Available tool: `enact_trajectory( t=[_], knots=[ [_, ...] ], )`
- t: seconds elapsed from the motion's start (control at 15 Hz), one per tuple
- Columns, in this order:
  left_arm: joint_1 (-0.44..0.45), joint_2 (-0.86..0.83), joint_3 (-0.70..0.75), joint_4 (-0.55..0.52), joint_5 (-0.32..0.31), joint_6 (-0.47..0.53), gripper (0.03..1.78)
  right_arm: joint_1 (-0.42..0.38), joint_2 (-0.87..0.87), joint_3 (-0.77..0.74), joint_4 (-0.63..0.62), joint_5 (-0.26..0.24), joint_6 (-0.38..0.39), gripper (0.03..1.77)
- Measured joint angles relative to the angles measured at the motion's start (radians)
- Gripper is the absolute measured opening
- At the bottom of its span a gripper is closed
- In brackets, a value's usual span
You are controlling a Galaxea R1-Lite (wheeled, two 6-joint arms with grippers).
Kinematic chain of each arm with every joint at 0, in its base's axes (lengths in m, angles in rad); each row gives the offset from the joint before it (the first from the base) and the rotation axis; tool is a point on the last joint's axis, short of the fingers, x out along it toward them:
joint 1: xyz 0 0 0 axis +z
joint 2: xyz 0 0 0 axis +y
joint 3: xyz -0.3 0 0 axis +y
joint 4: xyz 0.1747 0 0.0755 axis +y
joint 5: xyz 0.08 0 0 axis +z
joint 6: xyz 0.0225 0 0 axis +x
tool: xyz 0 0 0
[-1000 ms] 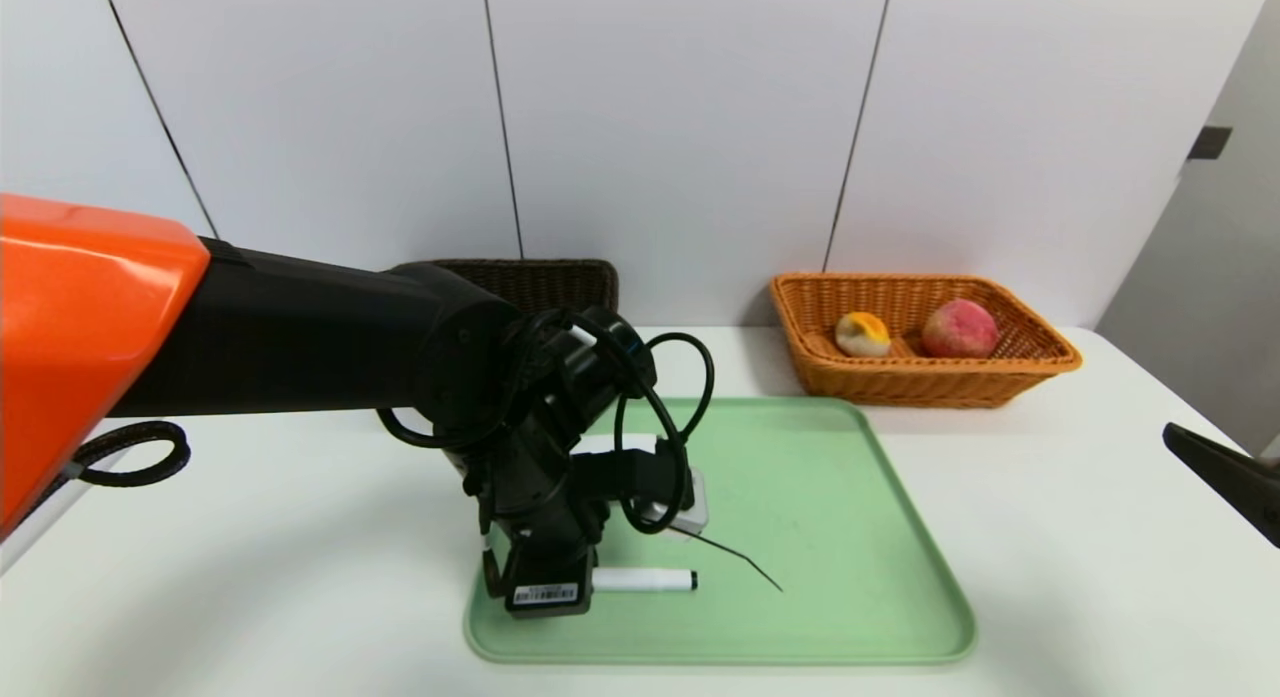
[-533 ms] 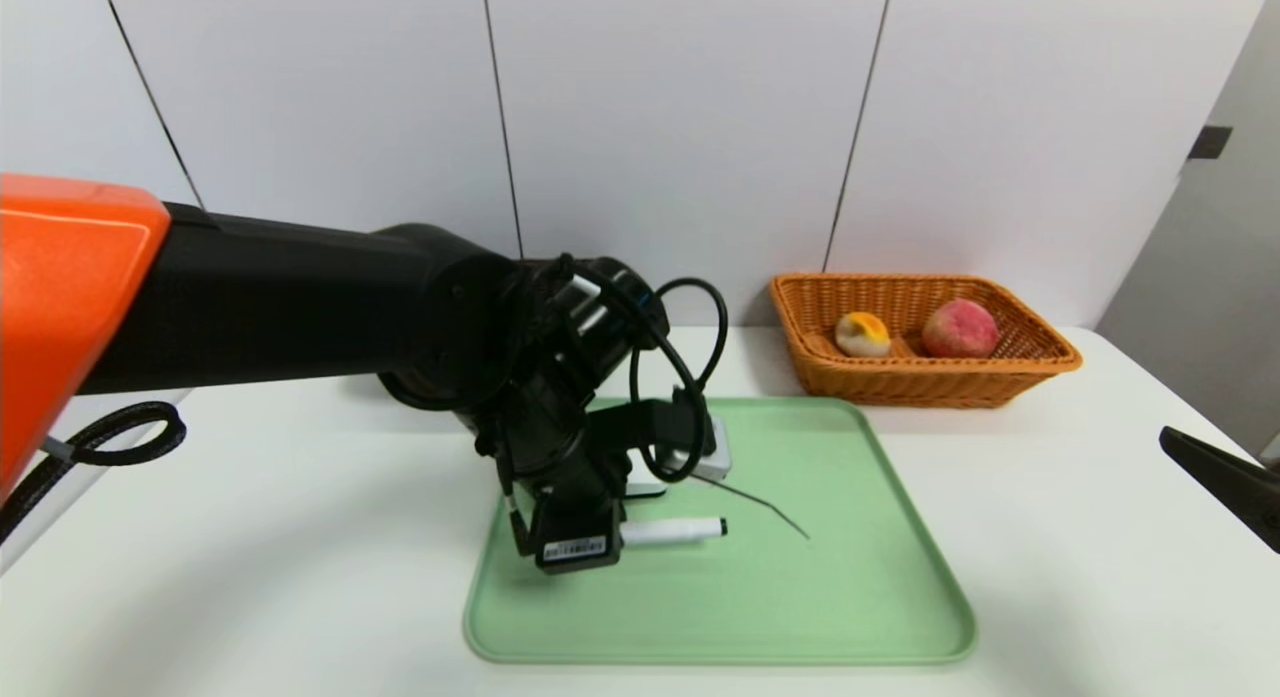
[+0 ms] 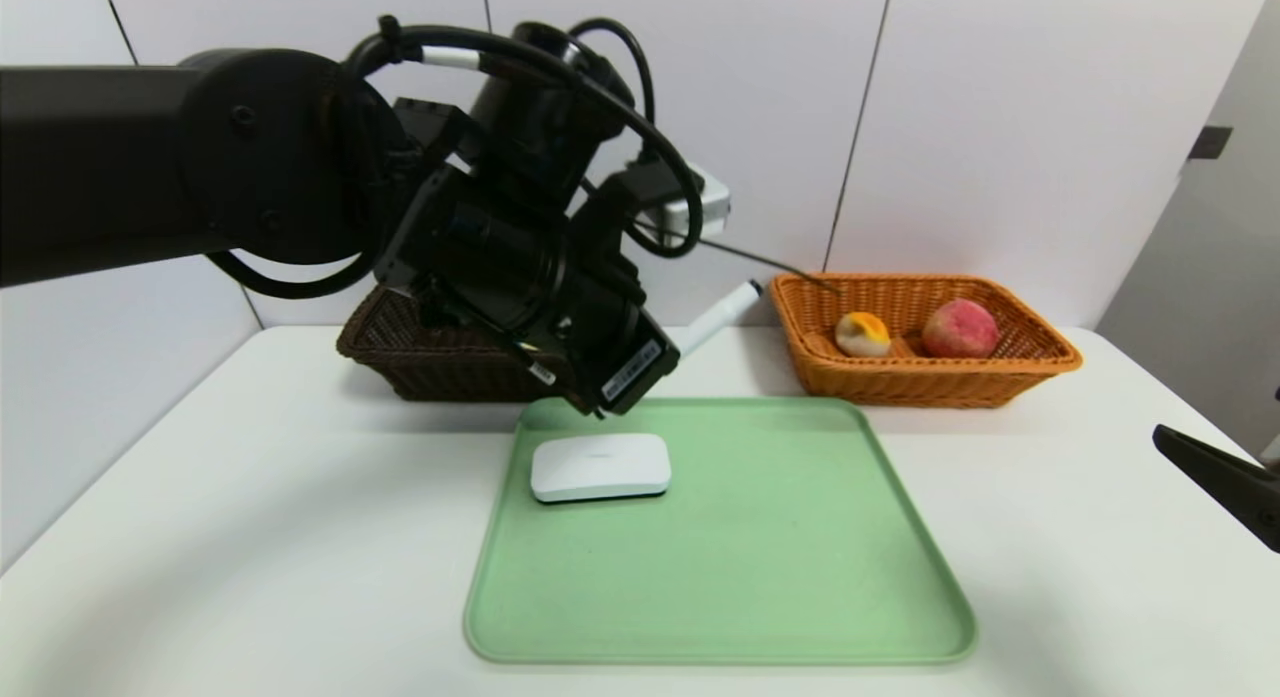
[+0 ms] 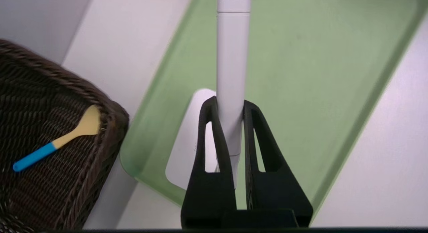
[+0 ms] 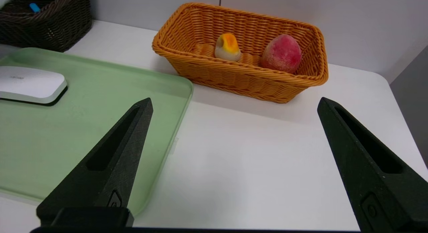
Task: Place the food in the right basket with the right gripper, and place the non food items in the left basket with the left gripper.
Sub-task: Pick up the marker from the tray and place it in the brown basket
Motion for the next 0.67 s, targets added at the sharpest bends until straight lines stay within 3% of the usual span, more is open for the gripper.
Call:
enact_trajectory(
  t=[0.13,0.27,0.53,0.67],
  knots=[
    [0.006,-0.040,0.080,-0.194,0.107,-0.201,0.14,0.000,0.004,-0.001,-0.007,0.005,0.000,1.70],
    [0.042,-0.073,0.220,-0.422,0.250,-0.336,0.14,0.000,0.004,-0.007,-0.003,0.012,-0.001,1.70],
    [0.229,-0.118,0.414,-0.824,0.416,-0.363,0.14,0.000,0.001,-0.008,-0.007,0.016,-0.010,1.70],
    [0.323,-0.109,0.437,-0.956,0.448,-0.366,0.14,-0.001,0.002,-0.012,-0.002,0.016,-0.024,1.70]
  ],
)
